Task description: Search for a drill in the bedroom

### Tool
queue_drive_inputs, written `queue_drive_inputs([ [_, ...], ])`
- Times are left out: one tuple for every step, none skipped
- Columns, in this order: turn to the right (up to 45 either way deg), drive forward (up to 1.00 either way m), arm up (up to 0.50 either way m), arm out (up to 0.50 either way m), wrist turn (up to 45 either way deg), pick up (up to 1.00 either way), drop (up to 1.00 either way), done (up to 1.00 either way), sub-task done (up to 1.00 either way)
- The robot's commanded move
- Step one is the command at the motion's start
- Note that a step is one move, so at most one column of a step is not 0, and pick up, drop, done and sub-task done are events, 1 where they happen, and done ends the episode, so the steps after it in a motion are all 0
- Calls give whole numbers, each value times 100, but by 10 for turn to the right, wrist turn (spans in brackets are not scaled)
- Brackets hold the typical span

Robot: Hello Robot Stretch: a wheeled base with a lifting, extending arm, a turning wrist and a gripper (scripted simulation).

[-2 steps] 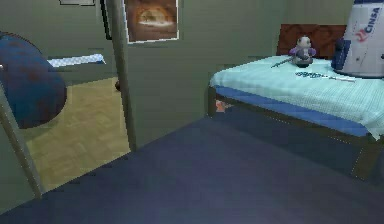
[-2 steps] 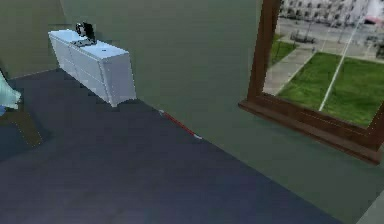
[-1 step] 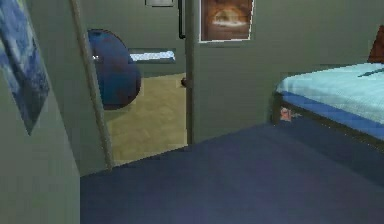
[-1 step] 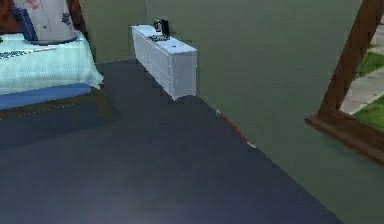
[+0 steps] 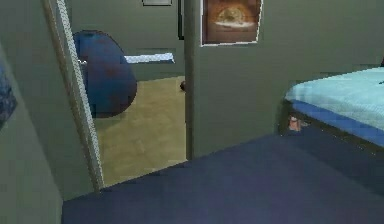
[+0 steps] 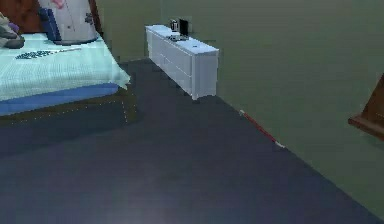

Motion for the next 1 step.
queue_drive_inputs([
  [-60,0,0,0,0,0,0,0,0],
])
